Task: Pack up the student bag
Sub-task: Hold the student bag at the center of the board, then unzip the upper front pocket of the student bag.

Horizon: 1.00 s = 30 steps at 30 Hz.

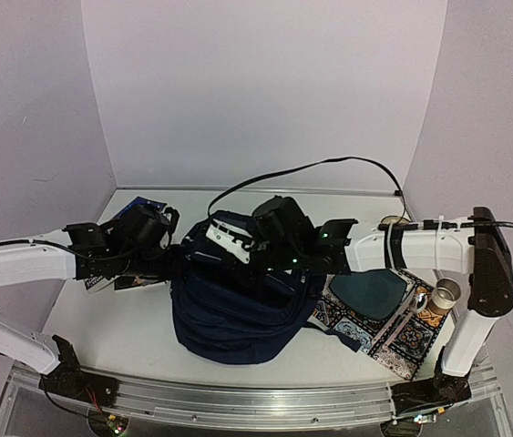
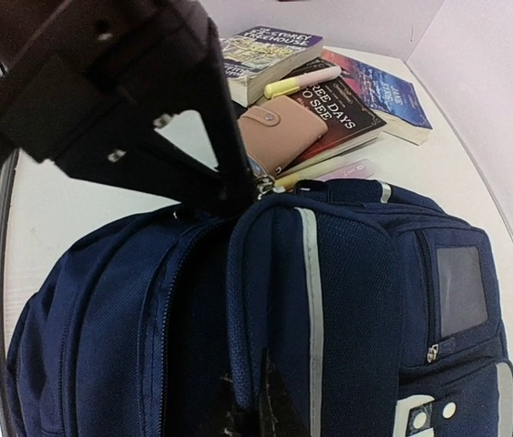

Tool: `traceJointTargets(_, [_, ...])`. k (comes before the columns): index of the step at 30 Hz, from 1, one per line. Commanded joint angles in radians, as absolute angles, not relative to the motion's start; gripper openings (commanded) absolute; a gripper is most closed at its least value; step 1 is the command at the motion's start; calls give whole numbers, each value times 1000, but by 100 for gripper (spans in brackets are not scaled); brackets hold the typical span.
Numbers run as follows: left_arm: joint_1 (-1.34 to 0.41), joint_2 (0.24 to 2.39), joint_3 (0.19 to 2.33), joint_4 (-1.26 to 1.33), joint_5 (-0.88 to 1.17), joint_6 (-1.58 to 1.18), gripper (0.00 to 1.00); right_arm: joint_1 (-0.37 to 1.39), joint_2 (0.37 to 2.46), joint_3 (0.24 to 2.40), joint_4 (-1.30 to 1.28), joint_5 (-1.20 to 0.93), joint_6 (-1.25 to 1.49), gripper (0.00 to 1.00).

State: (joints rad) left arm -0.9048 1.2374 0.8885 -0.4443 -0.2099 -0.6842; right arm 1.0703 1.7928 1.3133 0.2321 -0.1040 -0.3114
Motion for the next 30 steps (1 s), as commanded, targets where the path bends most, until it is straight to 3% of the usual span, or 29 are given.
traceJointTargets(1, [-780, 1271, 928, -491, -374, -627, 0, 1076, 1681, 1308, 196, -192, -343, 0])
traceJointTargets(16, [-674, 1373, 831, -340, -332, -497, 1, 989, 1626, 1359, 228, -327, -270, 0])
traceJointTargets(19, [-673, 1364, 824, -318, -321, -484, 18, 974, 1636, 1374, 231, -346, -247, 0])
traceJointTargets(23, [-673, 1344, 825, -296, -299, -480, 27, 974, 1675, 1408, 230, -331, -221, 0])
traceJointTargets(30, [-673, 1335, 832, -288, -316, -509, 57, 973, 1731, 1431, 229, -202, -183, 0])
